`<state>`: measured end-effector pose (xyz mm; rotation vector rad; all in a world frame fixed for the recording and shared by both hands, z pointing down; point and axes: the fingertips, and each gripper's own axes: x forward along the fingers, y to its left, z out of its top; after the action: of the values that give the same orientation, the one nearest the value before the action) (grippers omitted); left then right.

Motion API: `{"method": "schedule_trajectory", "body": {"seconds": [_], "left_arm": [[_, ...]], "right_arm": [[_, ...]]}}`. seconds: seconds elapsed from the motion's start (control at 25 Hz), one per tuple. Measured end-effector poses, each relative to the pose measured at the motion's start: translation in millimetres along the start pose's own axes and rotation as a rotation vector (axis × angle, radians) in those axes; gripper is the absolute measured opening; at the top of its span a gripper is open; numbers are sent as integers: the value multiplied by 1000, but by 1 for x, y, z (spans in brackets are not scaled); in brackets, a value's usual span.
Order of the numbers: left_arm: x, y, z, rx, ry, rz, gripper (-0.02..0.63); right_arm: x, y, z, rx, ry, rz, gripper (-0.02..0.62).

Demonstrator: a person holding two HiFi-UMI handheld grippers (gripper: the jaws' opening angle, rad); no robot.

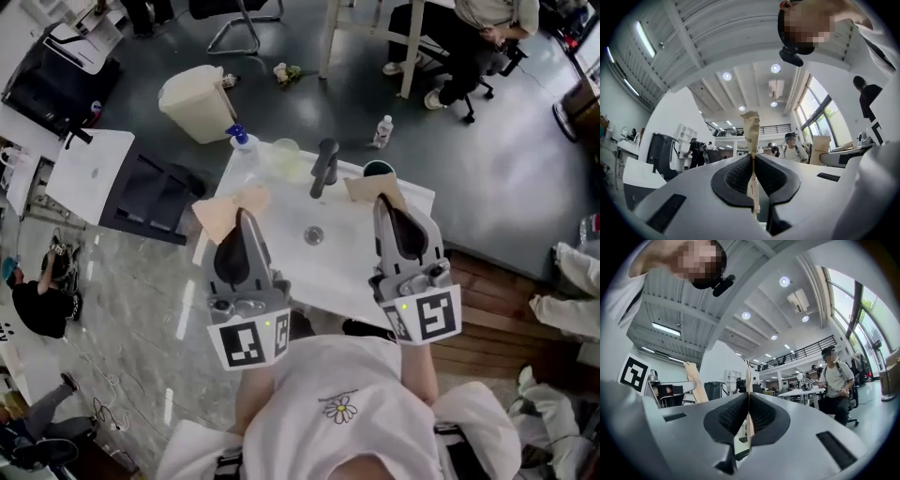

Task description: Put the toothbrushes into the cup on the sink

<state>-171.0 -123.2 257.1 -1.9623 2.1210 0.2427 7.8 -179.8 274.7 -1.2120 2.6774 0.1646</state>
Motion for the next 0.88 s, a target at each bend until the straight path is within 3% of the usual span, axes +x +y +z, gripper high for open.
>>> {"method": "schedule_trajectory", "body": {"seconds": [0.2, 0.48, 0.68, 0.88], "left_arm": [[24, -4, -4, -33, 2, -98, 29], [40, -8, -9, -42, 14, -171, 29], [47, -13, -20, -20, 38, -207, 29], [52, -15, -24, -22, 49, -223, 29]], "right_arm": [[-6, -15, 6, -37, 15, -126, 14], [0, -45, 8, -99, 23, -243, 14], [19, -71, -29, -101, 108, -285, 14], [32, -89, -90, -60, 235, -303, 14]]}}
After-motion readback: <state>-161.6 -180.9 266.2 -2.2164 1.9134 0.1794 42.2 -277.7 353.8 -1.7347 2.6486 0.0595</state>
